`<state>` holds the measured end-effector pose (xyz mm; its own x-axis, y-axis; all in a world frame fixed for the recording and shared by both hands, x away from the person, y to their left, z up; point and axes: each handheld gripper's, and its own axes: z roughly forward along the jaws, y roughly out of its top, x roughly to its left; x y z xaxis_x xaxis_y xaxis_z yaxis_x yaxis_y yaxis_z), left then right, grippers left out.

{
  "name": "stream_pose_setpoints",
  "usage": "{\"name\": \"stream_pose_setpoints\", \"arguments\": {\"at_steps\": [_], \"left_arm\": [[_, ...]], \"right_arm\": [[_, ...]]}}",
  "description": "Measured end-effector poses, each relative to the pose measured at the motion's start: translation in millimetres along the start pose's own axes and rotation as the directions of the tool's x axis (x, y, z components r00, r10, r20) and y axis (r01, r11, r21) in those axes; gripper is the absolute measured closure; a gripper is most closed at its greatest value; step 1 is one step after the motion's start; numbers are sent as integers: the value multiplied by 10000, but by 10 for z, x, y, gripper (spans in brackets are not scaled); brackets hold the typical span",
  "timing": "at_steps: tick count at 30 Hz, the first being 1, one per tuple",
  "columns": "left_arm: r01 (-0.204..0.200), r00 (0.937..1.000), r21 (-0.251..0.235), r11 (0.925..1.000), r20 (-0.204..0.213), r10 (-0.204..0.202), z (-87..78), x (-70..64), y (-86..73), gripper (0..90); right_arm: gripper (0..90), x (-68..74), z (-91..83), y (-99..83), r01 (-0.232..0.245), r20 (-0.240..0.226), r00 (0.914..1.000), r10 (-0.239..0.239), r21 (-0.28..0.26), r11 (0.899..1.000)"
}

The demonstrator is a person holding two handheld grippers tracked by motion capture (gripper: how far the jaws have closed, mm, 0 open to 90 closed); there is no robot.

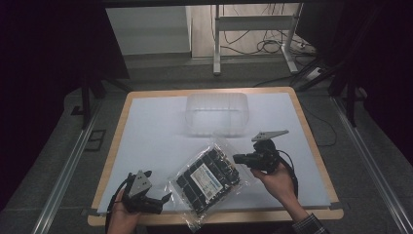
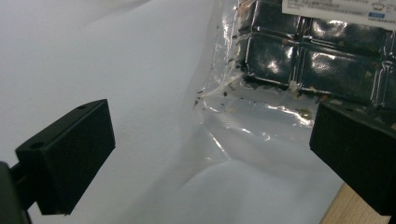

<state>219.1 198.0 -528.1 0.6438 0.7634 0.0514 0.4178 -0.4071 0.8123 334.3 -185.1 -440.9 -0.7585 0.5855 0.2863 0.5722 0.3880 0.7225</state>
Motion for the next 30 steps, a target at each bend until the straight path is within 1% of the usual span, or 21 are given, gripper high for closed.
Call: {"name": "stream_pose_setpoints", "arguments": {"at_steps": [3,7,16,18,22,24,27,28,29,30], "left_arm": [[3,10000,-13,10000,-11,-3,-3,1,0,0],[-18,10000,-27,10000,-40,18,-5,2,2,0],[18,10000,-96,10000,-93,-19,-16,7,4,0],[14,10000,-109,9999,-89,-15,-15,8,4,0],[22,9999,-138,9999,-117,-24,-18,10,5,0],[8,9999,-127,9999,-121,-9,-19,11,6,0],[65,9999,-199,9998,-137,-67,-17,9,6,0],[86,9999,-211,9997,-136,-89,-16,9,6,0],[25,9999,-153,9999,-129,-27,-19,13,6,0],[84,9999,-205,9998,-133,-87,-17,10,5,0]], "right_arm": [[890,15,-38,69,13,-99,10000,-13,-47,10000],[890,71,-116,188,267,-87,9996,-268,-149,9995],[891,233,-340,530,804,-116,9966,-811,-505,9955],[891,268,-383,597,969,-96,9952,-976,-580,9936],[891,325,-452,708,1150,-49,9933,-1156,-690,9910],[891,335,-465,732,1174,-45,9930,-1180,-711,9905],[891,367,-514,825,1291,-22,9916,-1297,-788,9885],[891,374,-526,849,1344,21,9909,-1346,-806,9877],[891,378,-537,874,1393,67,9902,-1392,-836,9867],[891,380,-549,897,1436,115,9896,-1431,-850,9860]]}}
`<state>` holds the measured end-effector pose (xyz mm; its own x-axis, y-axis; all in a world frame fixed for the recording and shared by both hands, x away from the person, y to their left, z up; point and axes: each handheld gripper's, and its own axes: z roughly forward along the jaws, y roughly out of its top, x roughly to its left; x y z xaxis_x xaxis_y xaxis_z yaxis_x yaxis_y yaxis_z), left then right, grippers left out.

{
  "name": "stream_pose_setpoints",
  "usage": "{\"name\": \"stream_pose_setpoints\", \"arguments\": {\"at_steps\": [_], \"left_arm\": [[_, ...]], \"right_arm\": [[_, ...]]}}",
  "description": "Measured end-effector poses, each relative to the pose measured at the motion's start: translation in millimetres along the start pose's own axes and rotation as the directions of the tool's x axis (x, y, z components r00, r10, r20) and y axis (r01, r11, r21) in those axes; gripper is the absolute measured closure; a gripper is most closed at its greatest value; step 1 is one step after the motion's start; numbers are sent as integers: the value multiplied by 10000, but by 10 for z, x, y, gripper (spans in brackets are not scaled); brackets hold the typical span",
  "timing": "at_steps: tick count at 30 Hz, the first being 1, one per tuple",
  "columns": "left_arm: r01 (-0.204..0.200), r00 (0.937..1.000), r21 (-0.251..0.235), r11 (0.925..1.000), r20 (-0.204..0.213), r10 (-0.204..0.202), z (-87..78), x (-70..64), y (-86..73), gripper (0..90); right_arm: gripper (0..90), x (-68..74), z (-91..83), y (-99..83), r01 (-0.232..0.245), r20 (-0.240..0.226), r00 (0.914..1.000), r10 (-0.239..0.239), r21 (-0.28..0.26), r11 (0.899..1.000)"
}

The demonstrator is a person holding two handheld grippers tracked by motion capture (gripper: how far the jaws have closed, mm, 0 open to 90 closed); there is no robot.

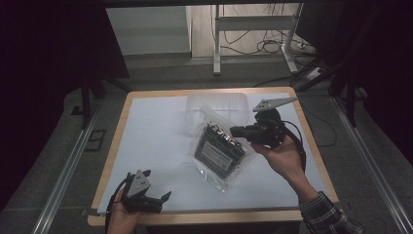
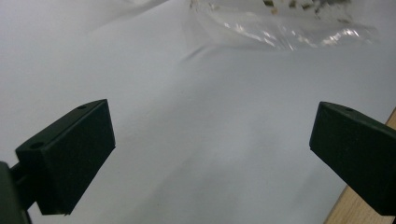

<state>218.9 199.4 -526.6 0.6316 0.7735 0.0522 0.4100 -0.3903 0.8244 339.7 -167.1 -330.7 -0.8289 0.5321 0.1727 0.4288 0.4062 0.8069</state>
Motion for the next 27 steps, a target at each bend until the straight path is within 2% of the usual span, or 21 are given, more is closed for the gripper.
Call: {"name": "stream_pose_setpoints", "arguments": {"at_steps": [7,17,27], "left_arm": [[142,9998,-97,9999,110,-141,-11,8,2,0],[320,9989,-275,9991,347,-310,-30,20,8,4],[336,9985,-354,9988,454,-320,-34,23,9,5]], "right_arm": [[891,-82,-22,126,-37,321,9995,41,-124,9999],[891,-202,-84,326,-260,287,9992,273,-467,9986],[891,-294,-100,542,-272,523,9982,309,-696,9972]]}}
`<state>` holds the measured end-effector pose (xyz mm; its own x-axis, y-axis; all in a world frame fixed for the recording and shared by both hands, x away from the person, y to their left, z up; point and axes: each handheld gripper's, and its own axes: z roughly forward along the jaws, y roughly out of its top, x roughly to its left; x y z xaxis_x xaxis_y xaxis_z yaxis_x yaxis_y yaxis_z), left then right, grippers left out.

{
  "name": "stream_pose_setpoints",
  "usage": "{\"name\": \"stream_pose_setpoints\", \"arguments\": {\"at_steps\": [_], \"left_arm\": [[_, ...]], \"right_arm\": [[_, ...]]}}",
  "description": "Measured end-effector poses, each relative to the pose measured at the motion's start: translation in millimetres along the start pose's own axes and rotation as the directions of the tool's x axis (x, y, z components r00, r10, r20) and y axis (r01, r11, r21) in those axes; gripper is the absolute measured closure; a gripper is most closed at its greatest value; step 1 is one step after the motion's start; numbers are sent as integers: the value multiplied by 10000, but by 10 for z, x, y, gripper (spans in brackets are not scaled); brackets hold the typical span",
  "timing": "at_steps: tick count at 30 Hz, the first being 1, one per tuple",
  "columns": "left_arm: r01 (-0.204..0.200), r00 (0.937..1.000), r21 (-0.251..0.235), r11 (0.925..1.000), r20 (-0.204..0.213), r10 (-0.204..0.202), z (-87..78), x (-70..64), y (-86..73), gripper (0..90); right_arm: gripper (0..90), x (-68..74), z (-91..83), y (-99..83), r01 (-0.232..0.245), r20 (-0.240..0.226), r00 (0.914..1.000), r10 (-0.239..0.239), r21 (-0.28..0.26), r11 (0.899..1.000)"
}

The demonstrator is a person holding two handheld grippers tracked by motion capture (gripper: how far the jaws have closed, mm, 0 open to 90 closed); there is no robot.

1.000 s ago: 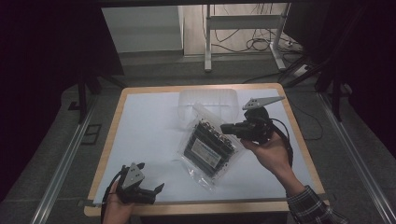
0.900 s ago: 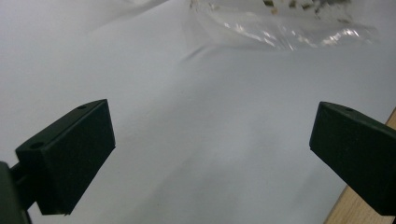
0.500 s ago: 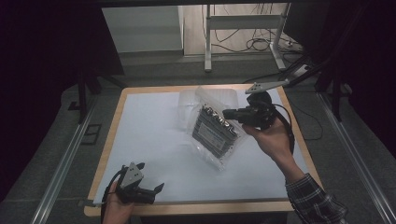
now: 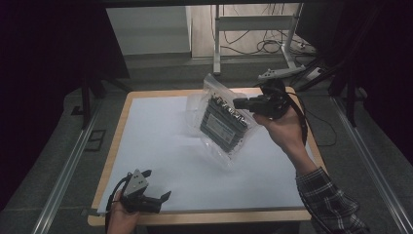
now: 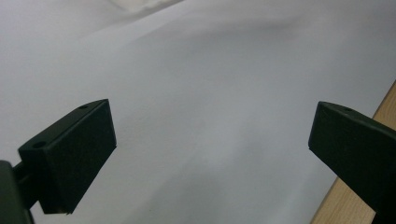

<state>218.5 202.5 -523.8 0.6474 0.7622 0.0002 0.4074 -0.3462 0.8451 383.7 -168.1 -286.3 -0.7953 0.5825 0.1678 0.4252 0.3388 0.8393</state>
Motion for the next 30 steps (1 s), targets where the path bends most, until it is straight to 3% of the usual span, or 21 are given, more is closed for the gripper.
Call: {"name": "stream_pose_setpoints", "arguments": {"at_steps": [30], "left_arm": [[48,10000,-31,10000,64,-48,-6,4,-1,2]], "right_arm": [[891,-463,334,577,-146,806,9966,180,-428,9990]]}}
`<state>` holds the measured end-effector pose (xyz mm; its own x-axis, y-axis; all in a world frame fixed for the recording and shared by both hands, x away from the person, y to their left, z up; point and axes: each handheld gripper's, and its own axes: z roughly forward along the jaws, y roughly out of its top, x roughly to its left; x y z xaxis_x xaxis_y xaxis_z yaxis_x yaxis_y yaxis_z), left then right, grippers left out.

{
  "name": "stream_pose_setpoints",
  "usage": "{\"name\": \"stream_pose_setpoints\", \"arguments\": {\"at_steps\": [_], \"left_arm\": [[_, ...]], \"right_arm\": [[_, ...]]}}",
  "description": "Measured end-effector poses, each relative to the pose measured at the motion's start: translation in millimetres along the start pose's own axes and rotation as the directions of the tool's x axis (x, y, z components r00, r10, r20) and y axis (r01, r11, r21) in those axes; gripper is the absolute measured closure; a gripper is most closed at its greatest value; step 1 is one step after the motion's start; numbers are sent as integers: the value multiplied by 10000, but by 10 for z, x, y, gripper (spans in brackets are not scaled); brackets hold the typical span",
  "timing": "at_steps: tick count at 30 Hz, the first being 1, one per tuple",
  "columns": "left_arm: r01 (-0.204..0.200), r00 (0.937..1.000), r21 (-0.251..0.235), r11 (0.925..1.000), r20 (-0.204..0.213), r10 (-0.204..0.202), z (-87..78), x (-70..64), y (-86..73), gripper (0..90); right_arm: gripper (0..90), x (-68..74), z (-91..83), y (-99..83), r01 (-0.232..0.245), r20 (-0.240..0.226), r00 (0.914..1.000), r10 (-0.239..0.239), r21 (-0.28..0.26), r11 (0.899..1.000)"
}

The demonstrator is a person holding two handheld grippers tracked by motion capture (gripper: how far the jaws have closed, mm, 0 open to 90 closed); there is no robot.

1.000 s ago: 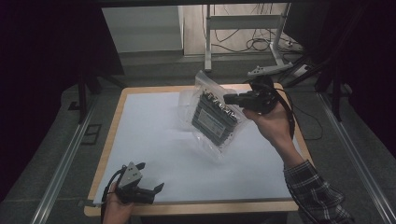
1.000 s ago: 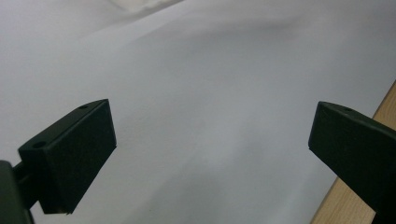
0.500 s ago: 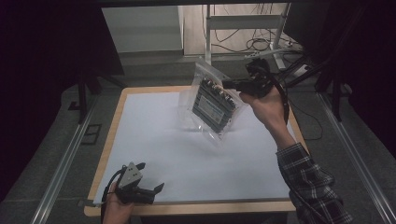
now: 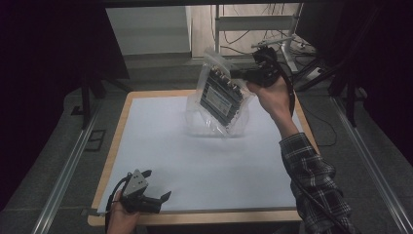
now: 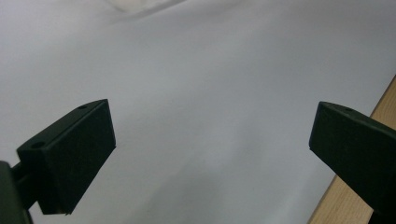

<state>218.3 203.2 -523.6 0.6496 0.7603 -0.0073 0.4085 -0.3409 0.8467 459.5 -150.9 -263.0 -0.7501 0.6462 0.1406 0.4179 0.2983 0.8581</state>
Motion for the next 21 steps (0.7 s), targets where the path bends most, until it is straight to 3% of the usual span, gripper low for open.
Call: {"name": "stream_pose_setpoints", "arguments": {"at_steps": [12,21], "left_arm": [[69,10000,-23,10000,27,-69,5,1,-4,3],[17,10000,50,10000,67,-17,14,5,-3,3]], "right_arm": [[891,-139,144,145,0,331,9995,7,-186,9998],[891,-253,359,192,107,568,9983,-99,-130,9999]]}}
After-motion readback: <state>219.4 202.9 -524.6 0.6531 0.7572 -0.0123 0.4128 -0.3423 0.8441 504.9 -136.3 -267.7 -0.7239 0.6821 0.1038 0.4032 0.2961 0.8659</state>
